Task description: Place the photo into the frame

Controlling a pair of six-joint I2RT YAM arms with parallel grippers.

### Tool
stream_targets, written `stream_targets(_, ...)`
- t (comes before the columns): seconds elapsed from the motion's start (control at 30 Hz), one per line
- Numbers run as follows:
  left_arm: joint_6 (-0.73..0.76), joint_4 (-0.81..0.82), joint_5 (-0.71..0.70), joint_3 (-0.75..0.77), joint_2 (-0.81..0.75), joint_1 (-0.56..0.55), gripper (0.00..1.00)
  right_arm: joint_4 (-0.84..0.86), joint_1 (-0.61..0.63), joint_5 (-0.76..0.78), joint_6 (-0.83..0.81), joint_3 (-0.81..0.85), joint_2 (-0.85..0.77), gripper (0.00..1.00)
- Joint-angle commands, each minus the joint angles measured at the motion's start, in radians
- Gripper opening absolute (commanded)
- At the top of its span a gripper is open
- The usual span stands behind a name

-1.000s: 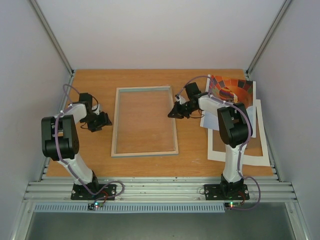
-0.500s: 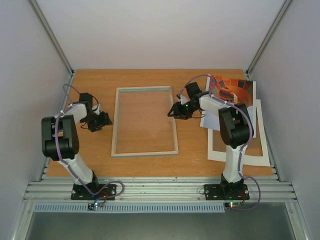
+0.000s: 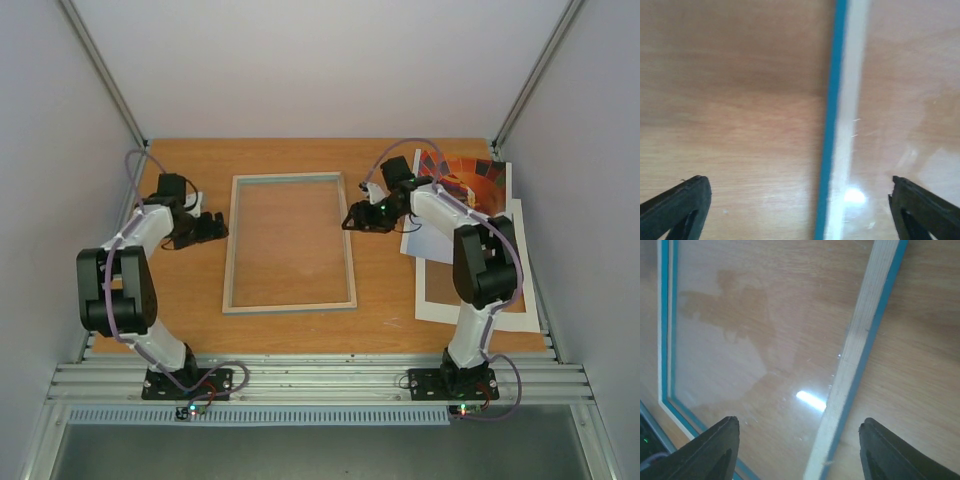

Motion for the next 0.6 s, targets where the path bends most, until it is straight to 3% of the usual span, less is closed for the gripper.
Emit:
stream_targets(0.0, 0.147, 0.017, -0.032, 0.077, -0.103, -0.087, 0.99, -0.112, -0.067, -0.043, -0.147, 0.044, -0.104, 0.71)
stream_targets(0.1, 0.197, 0.015, -0.008, 0.119, -0.125, -0.174, 0.99, -0.187, -0.140, -0.072, -0.225, 0.040, -0.173, 0.77)
stream_targets(0.3, 0.190, 0.038, 0.005, 0.255, -0.061, -0.379, 0.99, -0.355, -0.356, -0.104, -0.379, 0.035, -0.246, 0.80)
stream_targets(0.57, 0.029, 0.119, 0.092, 0.448, 0.149, -0.596, 0.99, -0.521, -0.618, -0.078, -0.544, -0.004, -0.283, 0.80)
